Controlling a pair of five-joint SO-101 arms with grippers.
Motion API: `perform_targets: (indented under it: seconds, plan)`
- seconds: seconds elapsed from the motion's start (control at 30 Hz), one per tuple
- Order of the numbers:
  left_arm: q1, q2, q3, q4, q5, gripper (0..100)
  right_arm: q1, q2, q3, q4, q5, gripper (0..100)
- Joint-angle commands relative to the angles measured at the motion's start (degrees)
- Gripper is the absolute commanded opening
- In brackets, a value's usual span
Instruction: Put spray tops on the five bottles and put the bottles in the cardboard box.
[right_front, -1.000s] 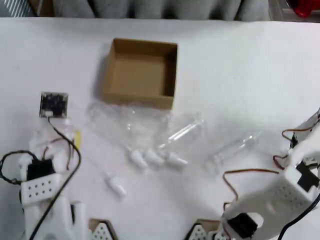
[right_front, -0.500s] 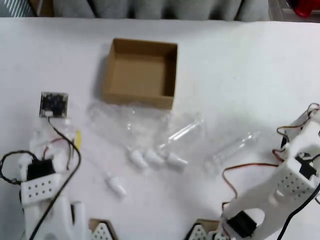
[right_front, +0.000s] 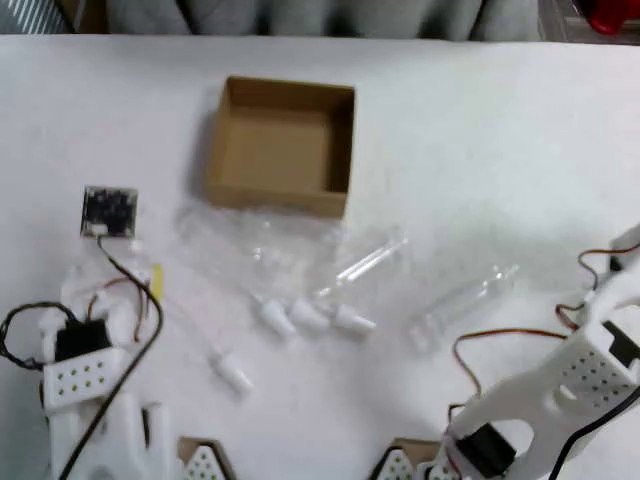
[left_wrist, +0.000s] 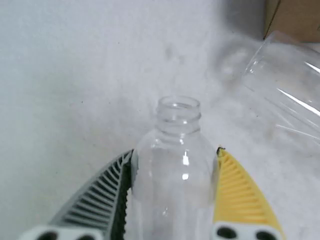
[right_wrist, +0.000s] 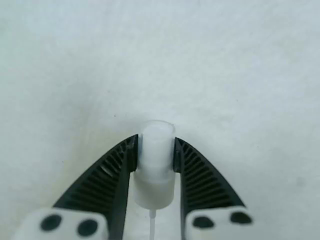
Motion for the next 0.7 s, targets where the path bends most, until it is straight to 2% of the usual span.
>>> perform_targets:
  seconds: [0.0,0.23,0.5,0.67]
  plan:
    - [0.48,-1.45,-0.62,-1.49,-0.62,3,1.63,-1.27,-9.23,3.91,5.1,1.6]
    - [0.48,-1.45,-0.53,-1.58,-0.62,3,-0.92,-1.36,-18.37,21.14,19.96,1.6]
    - [0.48,-1.45,-0.53,-1.67,-0.62,3,-5.67,-7.16,-7.65,21.05,35.52,1.6]
    - [0.48,-1.45,-0.53,-1.67,-0.62,3,-8.57,-17.36,4.13,20.53,37.71,1.6]
